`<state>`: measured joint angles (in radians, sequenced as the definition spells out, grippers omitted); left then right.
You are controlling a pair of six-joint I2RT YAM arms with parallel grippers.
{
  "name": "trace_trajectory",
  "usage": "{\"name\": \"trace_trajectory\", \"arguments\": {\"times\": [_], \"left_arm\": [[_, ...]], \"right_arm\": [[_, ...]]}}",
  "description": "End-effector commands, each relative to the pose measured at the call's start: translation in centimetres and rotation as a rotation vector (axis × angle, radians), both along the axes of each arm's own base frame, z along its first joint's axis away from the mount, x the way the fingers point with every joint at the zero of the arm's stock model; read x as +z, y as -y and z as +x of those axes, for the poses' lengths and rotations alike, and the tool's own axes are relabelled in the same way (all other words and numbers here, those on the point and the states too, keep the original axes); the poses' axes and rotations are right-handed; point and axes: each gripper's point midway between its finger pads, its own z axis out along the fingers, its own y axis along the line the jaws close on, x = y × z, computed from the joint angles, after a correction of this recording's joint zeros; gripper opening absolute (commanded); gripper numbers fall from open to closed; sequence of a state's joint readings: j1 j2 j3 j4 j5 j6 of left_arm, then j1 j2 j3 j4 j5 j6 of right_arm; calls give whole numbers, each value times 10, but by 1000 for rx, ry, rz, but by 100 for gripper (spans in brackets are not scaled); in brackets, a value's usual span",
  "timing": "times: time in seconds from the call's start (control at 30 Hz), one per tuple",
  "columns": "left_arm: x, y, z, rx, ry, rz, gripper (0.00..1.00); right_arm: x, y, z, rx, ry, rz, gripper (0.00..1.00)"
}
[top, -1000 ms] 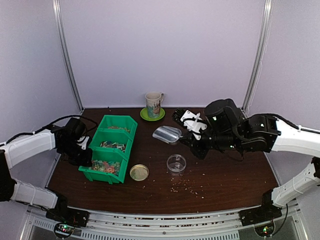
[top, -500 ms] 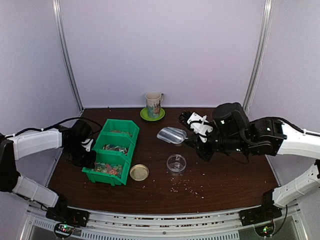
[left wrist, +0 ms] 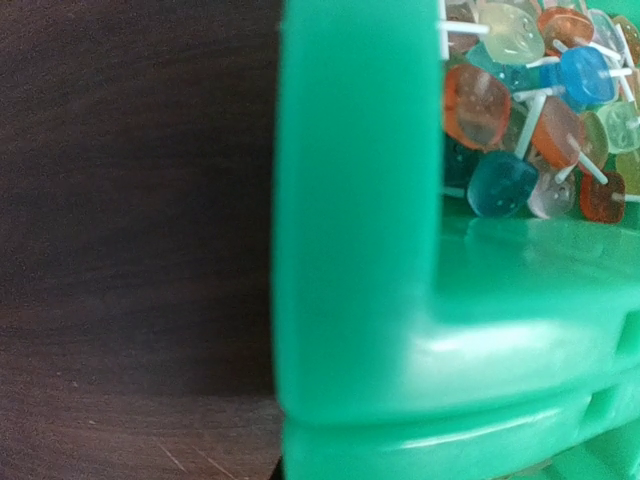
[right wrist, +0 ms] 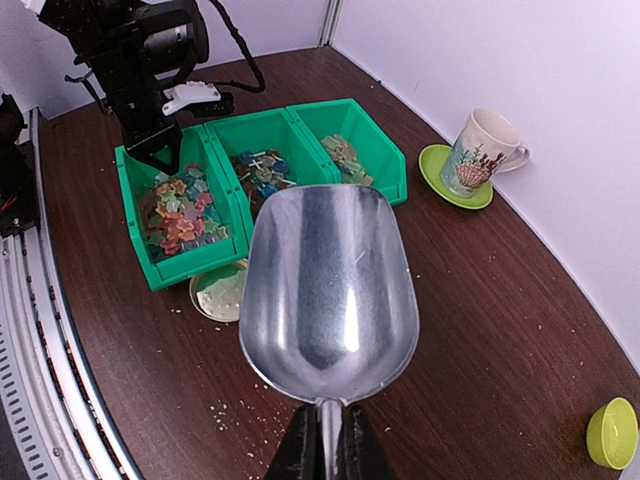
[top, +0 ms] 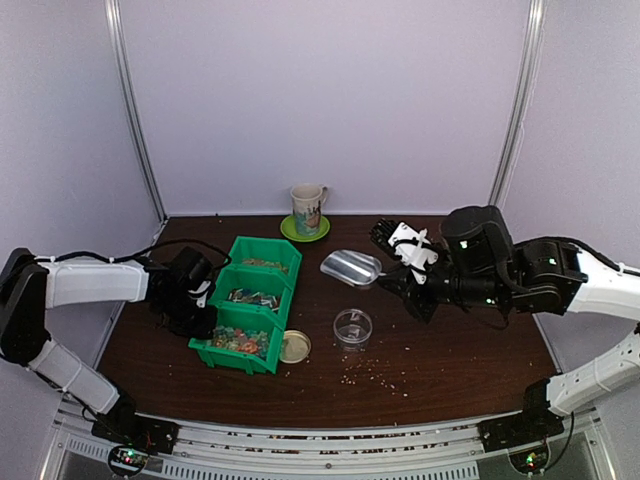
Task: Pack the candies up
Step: Move the box lid to the center of the board.
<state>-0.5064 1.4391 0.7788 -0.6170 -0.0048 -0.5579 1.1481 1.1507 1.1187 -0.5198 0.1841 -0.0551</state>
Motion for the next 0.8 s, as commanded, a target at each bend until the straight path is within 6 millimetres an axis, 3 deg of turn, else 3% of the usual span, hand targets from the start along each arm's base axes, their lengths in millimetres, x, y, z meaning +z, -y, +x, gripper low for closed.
{"name": "trace_trajectory", "arguments": {"times": [0.0,0.17,0.33,0.57,0.77], "left_arm": [[17,41,16,-53,74,-77,0],[23,58,17,-66,72,-120,0],[42,67,23,-86,99,-167,0],[67,85,27,-128,135,-368,0],[81,95,25,-160,131,-551,0]], "right_arm": [[10,6,0,-22,26,42,0],[8,4,-1,-13,14,26,0],[5,1,-3,6,-10,-9,0],[6,-7,-4,18,-29,-34,0],[18,-7,-3,8,-17,0,0]]}}
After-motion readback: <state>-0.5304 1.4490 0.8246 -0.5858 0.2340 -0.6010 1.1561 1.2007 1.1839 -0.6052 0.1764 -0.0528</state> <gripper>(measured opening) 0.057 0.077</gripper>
